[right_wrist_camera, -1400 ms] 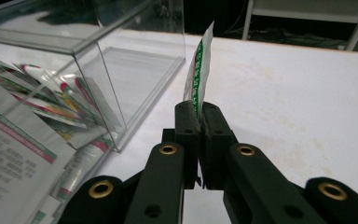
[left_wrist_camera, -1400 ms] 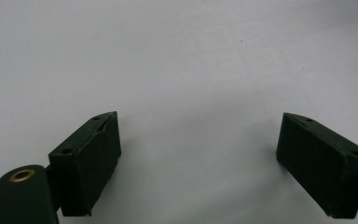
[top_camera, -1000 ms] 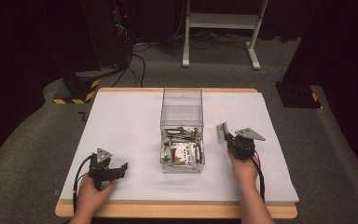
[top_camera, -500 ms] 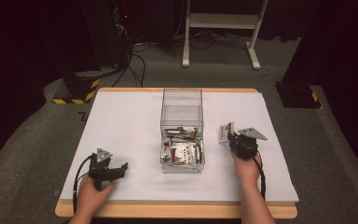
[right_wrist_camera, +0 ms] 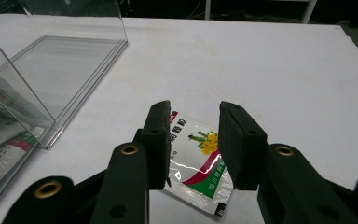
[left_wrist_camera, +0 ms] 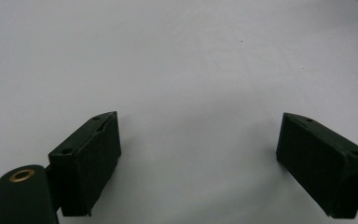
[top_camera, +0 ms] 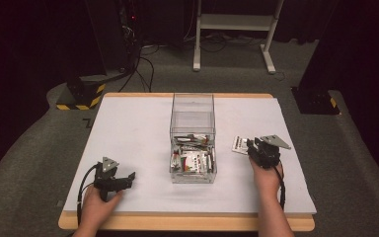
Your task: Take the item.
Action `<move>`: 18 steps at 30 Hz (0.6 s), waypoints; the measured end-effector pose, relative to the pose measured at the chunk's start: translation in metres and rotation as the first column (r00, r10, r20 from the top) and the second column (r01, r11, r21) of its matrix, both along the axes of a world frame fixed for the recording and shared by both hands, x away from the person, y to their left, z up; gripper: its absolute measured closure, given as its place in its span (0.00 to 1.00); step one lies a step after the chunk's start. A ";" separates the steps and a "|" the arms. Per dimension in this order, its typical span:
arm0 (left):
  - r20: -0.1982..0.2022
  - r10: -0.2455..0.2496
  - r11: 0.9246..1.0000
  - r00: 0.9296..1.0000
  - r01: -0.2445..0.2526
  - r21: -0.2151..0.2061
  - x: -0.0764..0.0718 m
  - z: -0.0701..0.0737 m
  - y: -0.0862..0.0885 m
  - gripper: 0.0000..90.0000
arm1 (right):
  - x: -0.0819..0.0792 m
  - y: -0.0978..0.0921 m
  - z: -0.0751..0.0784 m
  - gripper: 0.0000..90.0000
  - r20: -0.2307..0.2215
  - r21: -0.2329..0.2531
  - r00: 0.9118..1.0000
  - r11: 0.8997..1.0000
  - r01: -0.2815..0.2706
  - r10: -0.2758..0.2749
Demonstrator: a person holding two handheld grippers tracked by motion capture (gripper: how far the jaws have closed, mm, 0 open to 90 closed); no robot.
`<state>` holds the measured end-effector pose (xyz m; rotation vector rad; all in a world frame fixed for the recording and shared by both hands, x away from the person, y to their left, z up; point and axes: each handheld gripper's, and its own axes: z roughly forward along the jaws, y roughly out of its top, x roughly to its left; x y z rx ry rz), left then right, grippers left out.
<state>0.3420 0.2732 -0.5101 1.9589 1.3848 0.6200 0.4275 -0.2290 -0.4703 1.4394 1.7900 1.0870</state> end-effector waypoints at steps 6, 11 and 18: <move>0.000 0.000 1.000 1.000 0.000 0.000 0.000 0.000 0.000 0.15 | -0.003 0.004 0.003 0.69 0.009 -0.010 1.000 1.000 -0.011 0.011; 0.000 0.000 1.000 1.000 0.000 0.000 0.000 0.000 0.000 0.15 | -0.005 0.006 0.004 0.66 0.011 -0.021 1.000 1.000 -0.018 0.019; 0.001 0.001 1.000 1.000 -0.001 0.000 0.000 0.000 0.000 0.15 | -0.012 0.013 0.003 0.58 0.004 -0.050 0.999 0.998 -0.048 0.048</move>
